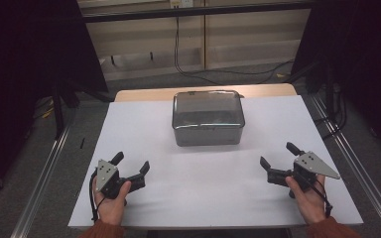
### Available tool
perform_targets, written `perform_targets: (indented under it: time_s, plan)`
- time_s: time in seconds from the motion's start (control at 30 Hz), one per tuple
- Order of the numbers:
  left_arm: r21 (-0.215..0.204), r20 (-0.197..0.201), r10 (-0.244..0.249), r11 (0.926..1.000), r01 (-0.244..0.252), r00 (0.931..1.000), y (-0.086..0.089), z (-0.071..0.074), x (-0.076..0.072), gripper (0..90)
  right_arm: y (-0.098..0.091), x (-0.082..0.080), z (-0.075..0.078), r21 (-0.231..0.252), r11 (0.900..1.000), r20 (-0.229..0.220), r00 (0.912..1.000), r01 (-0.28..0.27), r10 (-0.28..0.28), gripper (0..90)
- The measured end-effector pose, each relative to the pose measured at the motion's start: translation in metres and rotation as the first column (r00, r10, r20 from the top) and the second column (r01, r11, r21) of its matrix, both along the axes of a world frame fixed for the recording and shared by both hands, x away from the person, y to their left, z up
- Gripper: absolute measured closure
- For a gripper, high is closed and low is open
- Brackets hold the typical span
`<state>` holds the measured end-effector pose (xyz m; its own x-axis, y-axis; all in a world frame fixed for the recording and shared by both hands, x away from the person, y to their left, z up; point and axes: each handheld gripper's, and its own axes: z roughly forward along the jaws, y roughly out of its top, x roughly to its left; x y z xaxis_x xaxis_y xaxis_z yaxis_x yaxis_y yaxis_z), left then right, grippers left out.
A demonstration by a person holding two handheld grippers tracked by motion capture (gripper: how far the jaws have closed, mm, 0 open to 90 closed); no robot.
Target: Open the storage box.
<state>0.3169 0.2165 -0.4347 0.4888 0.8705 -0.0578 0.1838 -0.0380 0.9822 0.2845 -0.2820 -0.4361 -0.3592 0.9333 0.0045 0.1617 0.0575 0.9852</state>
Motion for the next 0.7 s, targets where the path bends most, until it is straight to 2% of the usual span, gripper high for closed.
perform_targets:
  time_s: [0.3,0.5,0.7]
  plan:
    - [0.006,0.005,-0.002,1.0,0.002,1.0,0.0,0.0,0.0,3.2,0.013,0.006,0.001,0.013,0.9973,-0.001,0.9974,-0.072,0.072,0.0]
    - [-0.007,-0.012,-0.008,0.9999,0.008,0.9999,0.0,0.0,0.0,3.2,0.024,0.013,0.002,0.008,0.9957,0.0,0.9957,-0.092,0.092,0.0]
    - [-0.008,-0.011,-0.011,0.9999,0.011,0.9999,-0.001,0.0,0.0,3.2,0.03,0.019,0.003,0.006,0.9942,0.006,0.9942,-0.107,0.107,0.0]
